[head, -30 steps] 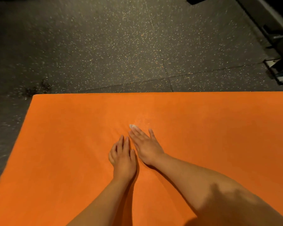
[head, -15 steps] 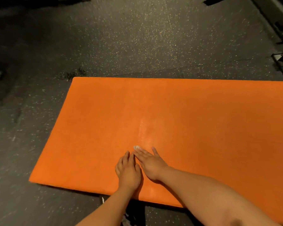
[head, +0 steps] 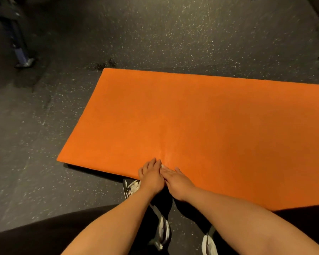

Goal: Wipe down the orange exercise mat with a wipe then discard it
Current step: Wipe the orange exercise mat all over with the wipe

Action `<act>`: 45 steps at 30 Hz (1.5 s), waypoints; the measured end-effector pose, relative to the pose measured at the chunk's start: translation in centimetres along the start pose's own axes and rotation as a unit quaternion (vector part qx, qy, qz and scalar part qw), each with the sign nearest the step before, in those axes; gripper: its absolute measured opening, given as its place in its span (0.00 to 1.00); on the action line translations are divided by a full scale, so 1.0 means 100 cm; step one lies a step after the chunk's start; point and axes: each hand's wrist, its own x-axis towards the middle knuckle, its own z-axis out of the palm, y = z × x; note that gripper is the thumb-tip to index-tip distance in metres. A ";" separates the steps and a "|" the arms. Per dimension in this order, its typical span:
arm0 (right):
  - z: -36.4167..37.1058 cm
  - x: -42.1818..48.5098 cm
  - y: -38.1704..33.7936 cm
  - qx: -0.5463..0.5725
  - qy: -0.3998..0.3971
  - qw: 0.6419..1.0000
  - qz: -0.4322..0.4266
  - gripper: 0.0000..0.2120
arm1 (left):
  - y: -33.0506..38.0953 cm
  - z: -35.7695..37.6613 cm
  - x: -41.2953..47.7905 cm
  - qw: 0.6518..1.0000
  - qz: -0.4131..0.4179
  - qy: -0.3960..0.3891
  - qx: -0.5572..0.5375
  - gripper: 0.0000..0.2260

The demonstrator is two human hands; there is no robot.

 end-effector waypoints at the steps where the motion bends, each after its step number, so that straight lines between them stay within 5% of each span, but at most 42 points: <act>1: 0.000 -0.005 -0.001 0.006 0.004 1.000 -0.004 0.31 | -0.001 0.001 -0.005 1.000 0.002 0.001 -0.002 0.24; 8: -0.008 -0.010 0.001 0.088 0.060 0.994 0.038 0.30 | 0.004 -0.003 -0.023 0.998 -0.012 0.024 -0.064 0.24; 12: -0.014 -0.008 -0.013 0.214 0.144 0.959 0.117 0.28 | 0.007 -0.009 -0.020 0.992 -0.034 0.041 -0.117 0.22; 19: -0.028 0.011 -0.031 0.311 0.158 0.930 0.118 0.25 | 0.008 -0.027 -0.012 0.982 -0.032 0.015 -0.184 0.15; 23: -0.026 0.023 -0.041 0.351 0.150 0.916 0.123 0.26 | 0.010 -0.034 -0.008 0.933 -0.065 -0.002 -0.354 0.15; 28: -0.014 0.033 -0.046 0.353 0.101 0.923 0.119 0.27 | -0.009 -0.027 -0.005 0.893 -0.127 0.048 -0.429 0.07; 33: -0.005 0.035 -0.044 0.263 0.087 0.953 0.122 0.27 | -0.048 -0.019 -0.001 0.952 -0.077 0.154 -0.252 0.12; 37: 0.004 0.039 -0.044 0.222 0.110 0.961 0.121 0.24 | -0.069 0.005 -0.003 0.993 0.038 0.110 0.002 0.21; 45: 0.008 0.056 -0.047 0.198 0.163 0.957 0.135 0.21 | -0.058 0.026 -0.012 0.994 0.106 0.021 0.033 0.27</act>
